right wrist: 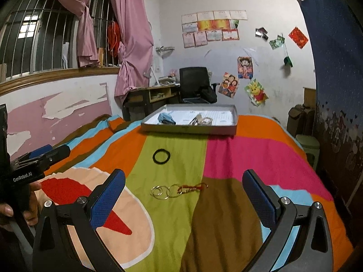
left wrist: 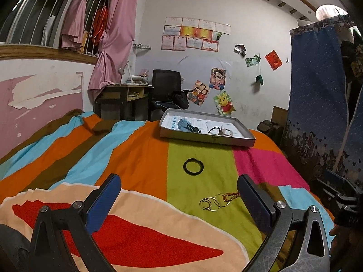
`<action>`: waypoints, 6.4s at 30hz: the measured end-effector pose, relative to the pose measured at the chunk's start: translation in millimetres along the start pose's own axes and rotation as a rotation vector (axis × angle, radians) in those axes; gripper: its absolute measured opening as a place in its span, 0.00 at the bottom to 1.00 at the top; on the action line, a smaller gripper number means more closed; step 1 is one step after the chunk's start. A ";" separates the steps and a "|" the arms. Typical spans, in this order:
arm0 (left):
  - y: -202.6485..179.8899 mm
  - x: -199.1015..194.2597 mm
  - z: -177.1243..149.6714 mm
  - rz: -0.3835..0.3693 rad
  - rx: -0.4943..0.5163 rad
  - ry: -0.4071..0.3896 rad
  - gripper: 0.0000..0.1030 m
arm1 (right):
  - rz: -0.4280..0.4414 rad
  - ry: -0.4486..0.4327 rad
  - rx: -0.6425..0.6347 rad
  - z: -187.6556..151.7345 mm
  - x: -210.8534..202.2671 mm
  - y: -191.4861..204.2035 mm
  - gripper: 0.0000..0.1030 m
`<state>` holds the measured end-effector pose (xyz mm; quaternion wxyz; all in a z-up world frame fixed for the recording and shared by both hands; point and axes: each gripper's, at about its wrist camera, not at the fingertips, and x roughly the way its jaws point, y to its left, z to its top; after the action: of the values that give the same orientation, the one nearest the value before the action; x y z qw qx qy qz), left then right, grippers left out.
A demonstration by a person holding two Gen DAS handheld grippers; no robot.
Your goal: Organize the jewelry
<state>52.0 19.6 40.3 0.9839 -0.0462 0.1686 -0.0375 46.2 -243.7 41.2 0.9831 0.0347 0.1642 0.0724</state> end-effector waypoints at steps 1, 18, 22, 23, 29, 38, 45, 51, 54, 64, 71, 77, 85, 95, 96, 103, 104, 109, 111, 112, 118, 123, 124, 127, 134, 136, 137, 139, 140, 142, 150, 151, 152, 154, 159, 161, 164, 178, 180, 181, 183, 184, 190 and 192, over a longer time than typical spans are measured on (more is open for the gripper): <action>0.0 1.0 -1.3 0.002 0.001 0.002 1.00 | -0.001 0.009 0.002 -2.9 2.7 -0.3 0.99; 0.4 15.2 -9.9 0.027 0.012 0.040 1.00 | -0.029 0.034 0.050 -16.8 24.7 -1.4 0.99; -1.0 20.6 -8.1 0.034 0.020 0.038 1.00 | -0.032 0.029 0.047 -13.8 31.8 -1.9 0.99; -1.6 21.4 -6.8 0.037 0.021 0.032 1.00 | -0.035 0.026 0.044 -12.3 33.8 -2.0 0.99; -1.6 31.3 2.9 0.047 0.032 0.008 1.00 | -0.050 -0.016 0.033 5.6 45.8 -4.8 0.99; -6.8 60.1 17.1 0.038 0.052 0.000 1.00 | -0.046 -0.042 0.029 27.3 69.0 -9.8 0.99; -10.8 89.0 20.0 0.015 0.059 0.014 1.00 | -0.079 -0.052 0.013 34.1 87.7 -16.6 0.99; -14.9 118.2 15.1 -0.010 0.081 0.037 1.00 | -0.124 -0.037 0.007 34.3 105.0 -24.6 0.99; -14.5 132.2 11.5 -0.022 0.083 0.050 1.00 | -0.134 -0.018 0.011 33.5 114.5 -29.3 0.99; -1.4 175.5 -15.7 -0.090 0.055 0.186 1.00 | -0.133 0.103 0.017 16.3 155.0 -47.9 0.99; -7.9 193.7 -37.8 -0.167 0.085 0.319 1.00 | -0.070 0.232 -0.005 -10.4 183.4 -49.1 0.98; -16.8 203.7 -48.1 -0.242 0.117 0.395 0.97 | -0.005 0.305 -0.045 -26.7 198.3 -42.4 0.94; -18.9 218.5 -61.6 -0.317 0.101 0.501 0.70 | 0.017 0.373 -0.051 -35.9 216.2 -39.2 0.72; -18.0 233.8 -69.8 -0.329 0.054 0.568 0.46 | 0.043 0.414 -0.087 -37.9 231.5 -27.3 0.56; -18.9 235.2 -70.3 -0.326 0.057 0.572 0.44 | 0.044 0.419 -0.090 -38.3 233.6 -26.0 0.54; -36.1 243.0 -75.4 -0.293 0.172 0.587 0.42 | 0.059 0.464 -0.121 -44.0 247.1 -17.9 0.40; -38.1 243.9 -75.8 -0.296 0.185 0.590 0.42 | 0.059 0.472 -0.124 -44.9 249.4 -16.7 0.36; -46.4 249.8 -75.6 -0.327 0.218 0.607 0.42 | 0.061 0.506 -0.146 -50.8 255.7 -8.6 0.31; -49.2 250.2 -75.7 -0.346 0.225 0.611 0.41 | 0.059 0.520 -0.144 -53.2 255.1 -6.6 0.22; -50.3 250.6 -76.1 -0.351 0.229 0.613 0.35 | 0.059 0.525 -0.143 -54.7 254.6 -5.9 0.20; -52.2 251.7 -79.3 -0.384 0.231 0.642 0.05 | 0.051 0.538 -0.114 -64.3 248.7 -7.6 0.08; -47.0 251.4 -78.4 -0.406 0.188 0.657 0.03 | 0.054 0.536 -0.095 -69.4 242.0 -6.6 0.07; -46.1 250.2 -78.1 -0.406 0.183 0.659 0.03 | 0.055 0.536 -0.092 -70.4 241.8 -7.0 0.07; -44.8 244.4 -77.6 -0.393 0.185 0.663 0.03 | 0.059 0.533 -0.077 -72.5 235.1 -12.4 0.07; -37.1 221.1 -65.0 -0.381 0.173 0.646 0.03 | 0.062 0.493 -0.031 -71.9 213.9 -17.8 0.07; -33.7 213.5 -58.9 -0.378 0.169 0.630 0.03 | 0.064 0.475 -0.022 -69.1 207.8 -17.5 0.07; -32.6 210.4 -55.6 -0.375 0.165 0.623 0.03 | 0.066 0.469 -0.018 -67.7 205.9 -17.4 0.06; -29.8 206.6 -49.3 -0.369 0.154 0.614 0.03 | 0.069 0.451 -0.012 -63.7 201.1 -15.3 0.06; -28.1 205.0 -46.7 -0.368 0.148 0.609 0.03 | 0.069 0.444 -0.011 -62.5 198.4 -16.1 0.06; -25.4 201.3 -42.0 -0.363 0.139 0.592 0.03 | 0.071 0.421 -0.009 -57.0 193.3 -17.7 0.06; -20.6 203.5 -23.6 -0.343 0.087 0.554 0.03 | 0.083 0.317 -0.033 -15.7 180.7 -11.0 0.06; -21.5 205.9 -18.6 -0.341 0.079 0.546 0.03 | 0.083 0.304 -0.041 -10.0 181.1 -9.2 0.06; -22.0 208.6 -13.9 -0.342 0.072 0.539 0.03 | 0.083 0.288 -0.047 -2.1 182.5 -7.7 0.06; -24.5 217.3 2.1 -0.335 0.060 0.510 0.03 | 0.088 0.260 -0.044 12.6 186.9 -6.5 0.06; -36.2 247.9 55.2 -0.330 0.050 0.415 0.03 | 0.074 0.166 -0.025 68.5 211.6 -13.1 0.06; -40.3 261.5 73.5 -0.324 0.051 0.388 0.03 | 0.067 0.142 -0.021 87.0 223.1 -15.4 0.06; -48.2 287.3 103.7 -0.302 0.057 0.334 0.03 | 0.044 0.125 -0.023 115.4 247.9 -24.1 0.06; -92.2 375.8 113.7 -0.230 0.077 0.363 0.03 | -0.140 0.227 0.114 126.6 336.7 -84.4 0.06; -95.4 380.2 108.4 -0.222 0.086 0.383 0.03 | -0.140 0.240 0.104 122.0 341.1 -85.9 0.06; -96.8 383.0 106.5 -0.215 0.087 0.396 0.03 | -0.143 0.248 0.100 120.2 343.3 -86.4 0.06; -98.0 386.3 102.8 -0.206 0.086 0.414 0.04 | -0.144 0.262 0.104 116.2 345.6 -87.5 0.06; -99.0 386.5 101.5 -0.199 0.090 0.416 0.04 | -0.144 0.265 0.108 114.0 345.4 -88.6 0.06; -103.5 387.4 100.7 -0.173 0.097 0.432 0.04 | -0.150 0.312 0.118 103.9 352.4 -95.6 0.07; -103.2 386.3 101.5 -0.169 0.095 0.439 0.04 | -0.155 0.316 0.118 102.3 351.8 -96.6 0.09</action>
<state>443.3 -109.5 19.4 0.9181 -0.0045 0.3719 -0.1369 421.6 -289.5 16.9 0.9440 0.0679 0.3229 -0.0089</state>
